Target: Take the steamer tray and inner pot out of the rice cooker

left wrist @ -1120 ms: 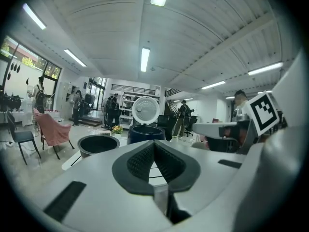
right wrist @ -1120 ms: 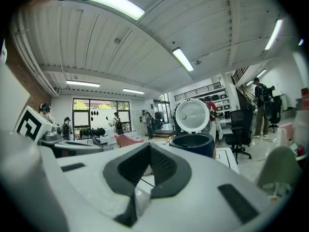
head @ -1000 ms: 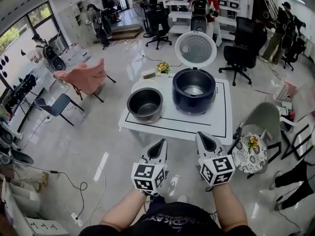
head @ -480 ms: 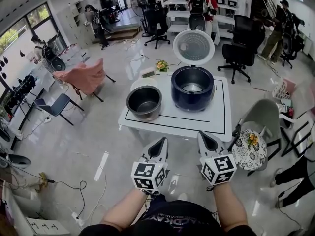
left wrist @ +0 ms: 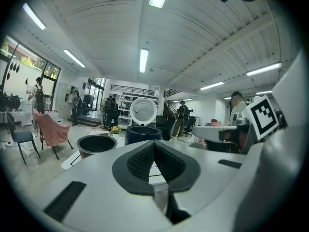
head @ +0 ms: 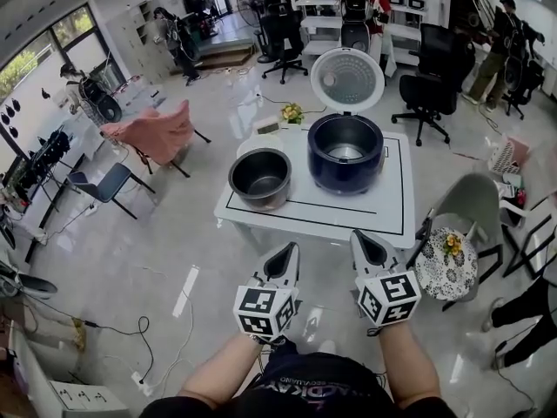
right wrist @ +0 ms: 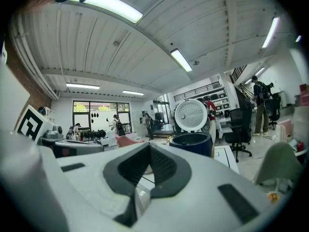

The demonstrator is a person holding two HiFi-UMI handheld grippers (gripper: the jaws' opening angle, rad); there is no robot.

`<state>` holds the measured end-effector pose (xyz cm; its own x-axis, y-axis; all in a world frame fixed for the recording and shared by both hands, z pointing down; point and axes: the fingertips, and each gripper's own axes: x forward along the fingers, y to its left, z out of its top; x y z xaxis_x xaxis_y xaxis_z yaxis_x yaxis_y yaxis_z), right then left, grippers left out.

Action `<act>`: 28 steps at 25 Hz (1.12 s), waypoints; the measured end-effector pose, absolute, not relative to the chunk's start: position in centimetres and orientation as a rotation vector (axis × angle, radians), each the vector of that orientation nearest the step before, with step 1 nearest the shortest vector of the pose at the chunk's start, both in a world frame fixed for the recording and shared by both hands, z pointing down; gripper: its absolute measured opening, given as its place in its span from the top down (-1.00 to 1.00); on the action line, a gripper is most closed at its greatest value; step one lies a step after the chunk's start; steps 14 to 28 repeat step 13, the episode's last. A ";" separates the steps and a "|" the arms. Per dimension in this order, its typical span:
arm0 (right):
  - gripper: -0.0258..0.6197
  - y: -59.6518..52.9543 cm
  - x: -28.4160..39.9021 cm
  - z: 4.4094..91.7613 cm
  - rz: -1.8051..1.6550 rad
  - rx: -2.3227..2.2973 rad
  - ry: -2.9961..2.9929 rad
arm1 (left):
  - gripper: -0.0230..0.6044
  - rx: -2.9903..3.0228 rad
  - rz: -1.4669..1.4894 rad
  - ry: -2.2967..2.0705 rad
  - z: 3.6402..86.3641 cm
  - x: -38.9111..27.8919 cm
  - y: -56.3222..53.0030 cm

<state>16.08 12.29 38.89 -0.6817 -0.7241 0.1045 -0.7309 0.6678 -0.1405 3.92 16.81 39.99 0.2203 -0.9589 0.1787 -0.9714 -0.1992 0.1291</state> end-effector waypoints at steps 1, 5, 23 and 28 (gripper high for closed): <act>0.92 12.3 16.0 38.9 0.267 1.236 -2.835 | 0.92 2.280 0.091 -1.837 40.0 3.9 16.8; 0.92 12.5 15.9 39.0 0.274 1.232 -2.841 | 0.92 2.283 0.103 -1.840 40.0 3.9 17.1; 0.92 12.9 15.8 39.0 0.278 1.233 -2.844 | 0.92 2.291 0.113 -1.834 40.0 3.9 17.6; 0.92 12.9 15.8 39.0 0.278 1.233 -2.844 | 0.92 2.291 0.113 -1.834 40.0 3.9 17.6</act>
